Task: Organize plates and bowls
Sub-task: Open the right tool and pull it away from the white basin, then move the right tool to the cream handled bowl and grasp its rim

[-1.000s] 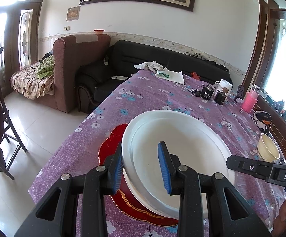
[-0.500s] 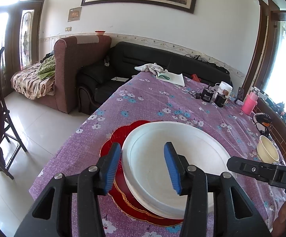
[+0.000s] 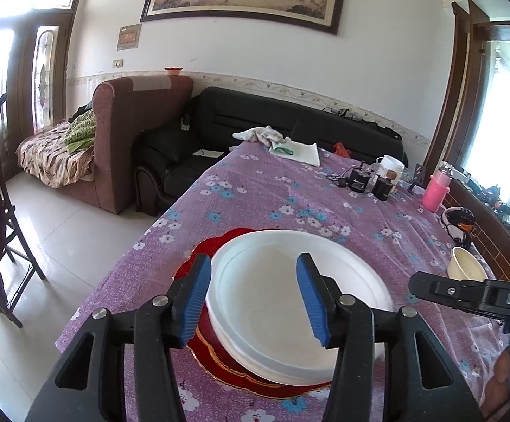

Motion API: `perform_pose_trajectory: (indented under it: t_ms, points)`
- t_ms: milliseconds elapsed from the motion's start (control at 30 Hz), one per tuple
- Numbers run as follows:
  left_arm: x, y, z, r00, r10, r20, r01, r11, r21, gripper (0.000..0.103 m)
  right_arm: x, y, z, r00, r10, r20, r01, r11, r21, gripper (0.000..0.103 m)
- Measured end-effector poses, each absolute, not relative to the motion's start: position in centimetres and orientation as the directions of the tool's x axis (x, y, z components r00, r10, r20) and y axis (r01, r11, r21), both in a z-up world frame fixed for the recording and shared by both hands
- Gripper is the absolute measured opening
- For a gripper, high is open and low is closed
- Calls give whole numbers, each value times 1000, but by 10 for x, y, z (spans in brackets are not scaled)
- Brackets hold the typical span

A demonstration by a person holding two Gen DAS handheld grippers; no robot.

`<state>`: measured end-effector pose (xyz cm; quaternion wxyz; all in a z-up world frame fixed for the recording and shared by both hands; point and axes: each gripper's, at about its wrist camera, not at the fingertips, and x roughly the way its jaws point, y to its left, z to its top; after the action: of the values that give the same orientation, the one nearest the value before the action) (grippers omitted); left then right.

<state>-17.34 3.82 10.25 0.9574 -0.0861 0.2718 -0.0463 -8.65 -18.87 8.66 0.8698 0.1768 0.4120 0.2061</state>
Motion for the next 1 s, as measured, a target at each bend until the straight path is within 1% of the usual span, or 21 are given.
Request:
perform_pose_trajectory:
  t_ms: [233,333,467,633,767,833,933,1000]
  points:
    - [-190,12,117,863,-177,-473,118,981,-153,51,-88,-214,82,593,497,-633,-169,846,506,25]
    - [-198,-7,123,865,-206,-458,164,978,-130,53,-88,-233,80,608,487,-627,-139,843,520,24]
    - [-208,-42,123,849,-259,-461,248,965,-85,55,-91,-263,77,634,468,-615,-89,834,544,24]
    - [-220,-107,105,779,-353,-519,410,912,-4,55,-99,-313,73,681,434,-590,-9,811,585,24]
    - [-214,-148,83,673,-424,-606,523,852,-15,57,-108,-351,69,716,404,-570,47,786,616,24]
    - [-203,-169,67,608,-434,-665,563,826,-26,57,-115,-373,66,735,379,-562,81,774,628,24]
    - [-187,-193,49,581,-409,-703,573,820,-3,57,-127,-407,63,765,336,-549,127,757,641,24]
    - [-175,-206,40,580,-400,-710,578,816,12,57,-134,-426,63,780,314,-541,152,744,651,24]
